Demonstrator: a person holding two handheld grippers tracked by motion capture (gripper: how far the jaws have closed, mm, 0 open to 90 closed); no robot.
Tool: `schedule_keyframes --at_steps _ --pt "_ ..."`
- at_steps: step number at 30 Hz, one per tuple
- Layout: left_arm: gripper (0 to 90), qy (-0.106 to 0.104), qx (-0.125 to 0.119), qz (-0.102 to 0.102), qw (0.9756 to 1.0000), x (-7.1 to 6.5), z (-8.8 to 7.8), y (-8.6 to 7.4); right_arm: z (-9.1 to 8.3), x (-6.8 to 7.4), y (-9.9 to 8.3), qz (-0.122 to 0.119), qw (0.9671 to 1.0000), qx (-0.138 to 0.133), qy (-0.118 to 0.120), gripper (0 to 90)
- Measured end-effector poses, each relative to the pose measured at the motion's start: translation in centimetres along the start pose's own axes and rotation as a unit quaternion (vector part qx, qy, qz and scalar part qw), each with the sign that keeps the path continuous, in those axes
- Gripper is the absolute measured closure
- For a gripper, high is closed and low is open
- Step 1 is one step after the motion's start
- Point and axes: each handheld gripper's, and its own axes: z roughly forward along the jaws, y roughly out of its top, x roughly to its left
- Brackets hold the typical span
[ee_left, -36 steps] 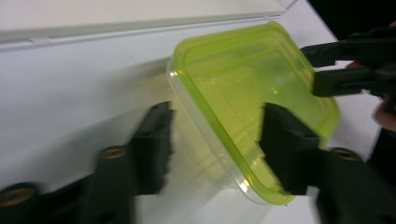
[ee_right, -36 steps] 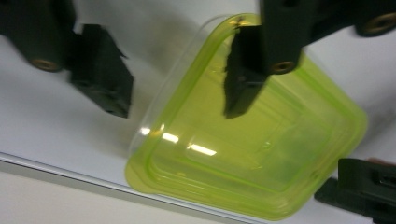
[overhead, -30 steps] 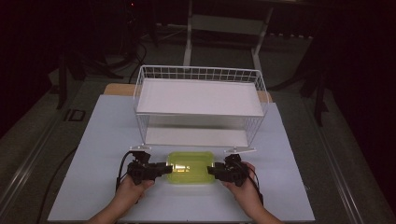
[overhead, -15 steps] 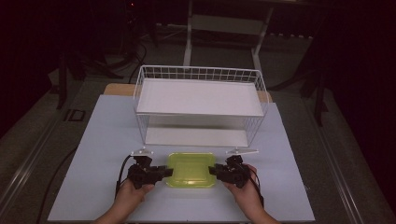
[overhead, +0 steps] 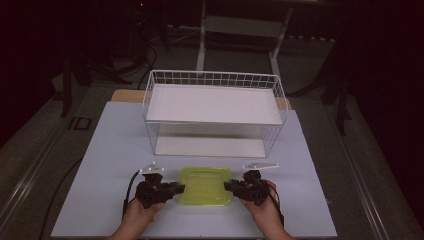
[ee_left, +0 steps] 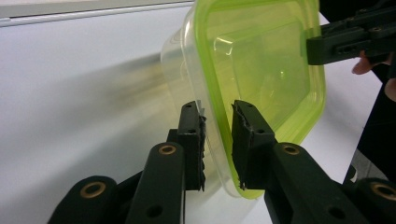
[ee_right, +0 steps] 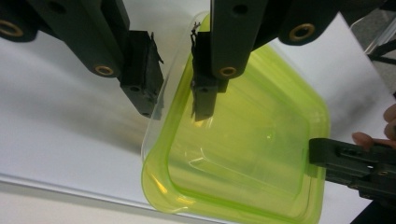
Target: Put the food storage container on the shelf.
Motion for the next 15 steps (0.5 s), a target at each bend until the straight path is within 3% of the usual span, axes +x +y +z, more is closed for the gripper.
schedule_keyframes --at_steps 5,8,15 --pt "80.0 0.018 -0.002 0.000 0.9998 -0.6 -0.2 -0.3 -0.5 0.8 -0.6 -0.009 0.9999 0.004 0.000 78.2" --pt "80.3 0.019 -0.006 -0.003 0.9998 -1.1 -0.3 -0.4 -0.9 0.7 -0.8 0.000 1.0000 0.000 0.004 79.0" --pt "80.6 0.015 -0.038 0.004 0.9992 -1.7 -1.0 1.5 -2.2 0.8 0.5 -0.007 0.9996 -0.029 -0.004 79.0"
